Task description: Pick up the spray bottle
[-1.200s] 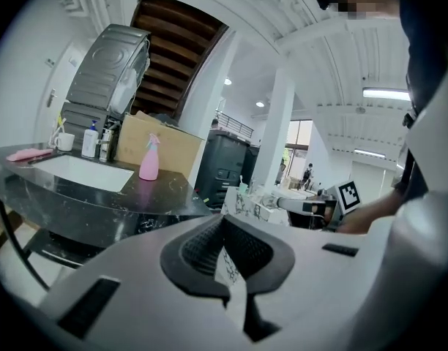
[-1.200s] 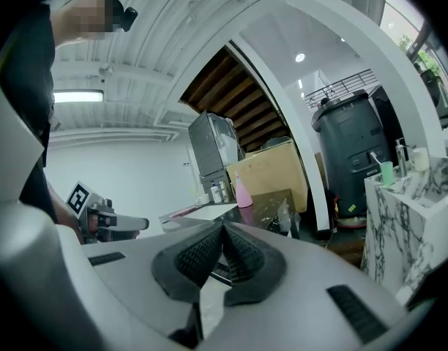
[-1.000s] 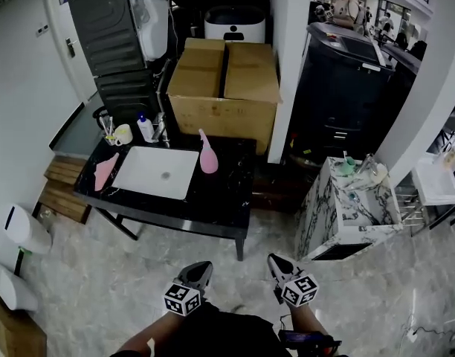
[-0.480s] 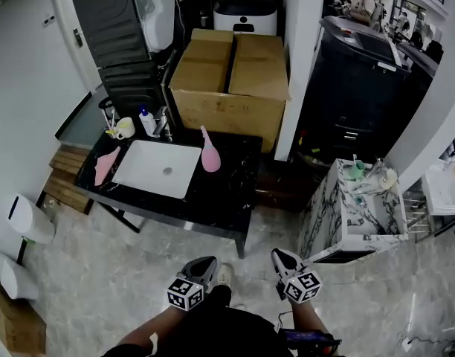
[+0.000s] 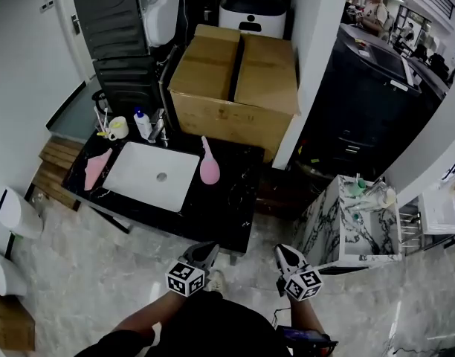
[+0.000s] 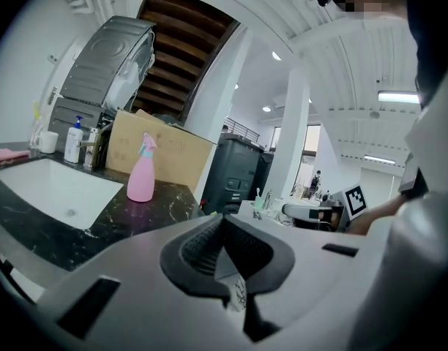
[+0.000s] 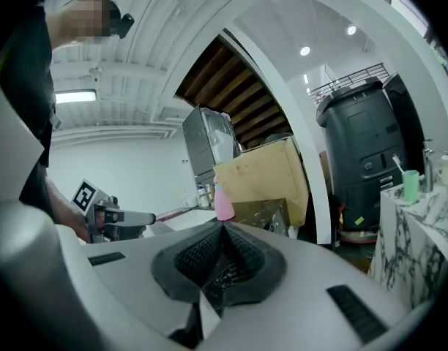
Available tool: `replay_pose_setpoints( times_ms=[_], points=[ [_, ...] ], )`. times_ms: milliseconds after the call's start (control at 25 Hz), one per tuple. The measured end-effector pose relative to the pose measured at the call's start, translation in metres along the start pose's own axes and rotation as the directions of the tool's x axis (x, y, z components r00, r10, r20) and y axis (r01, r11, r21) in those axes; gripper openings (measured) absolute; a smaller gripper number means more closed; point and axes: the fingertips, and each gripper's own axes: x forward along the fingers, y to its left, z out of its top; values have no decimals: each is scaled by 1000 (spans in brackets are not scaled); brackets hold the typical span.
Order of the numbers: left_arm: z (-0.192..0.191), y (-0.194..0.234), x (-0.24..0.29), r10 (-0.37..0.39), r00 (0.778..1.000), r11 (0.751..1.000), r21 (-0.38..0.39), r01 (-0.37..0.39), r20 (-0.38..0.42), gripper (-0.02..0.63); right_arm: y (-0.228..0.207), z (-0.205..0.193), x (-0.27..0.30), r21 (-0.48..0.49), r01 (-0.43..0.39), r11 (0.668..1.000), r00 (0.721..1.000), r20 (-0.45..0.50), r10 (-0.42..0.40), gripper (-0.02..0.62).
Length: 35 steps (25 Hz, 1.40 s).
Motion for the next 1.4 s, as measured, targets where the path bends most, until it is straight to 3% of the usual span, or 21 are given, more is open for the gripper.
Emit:
replay_pose_setpoints(
  times_ms=[600,1080,1240,1400],
  points=[
    [71,121,64,23,998,999,39,-25,60,9,-14,30,122,-27,-17,999,1000,-20,17,26],
    [110,179,109,59,993,994,90,-68,98,11,-17,43,161,-32,-32,999,999,-37,31,26],
    [118,197,127,86,993,987,128,-96,81,116,-20,43,163,-30,-24,999,999,-44,22,26],
    [128,216,144,111,991,979,160,-122,76,162,-26,44,156,-27,-1,1000,999,-48,0,26]
  ],
)
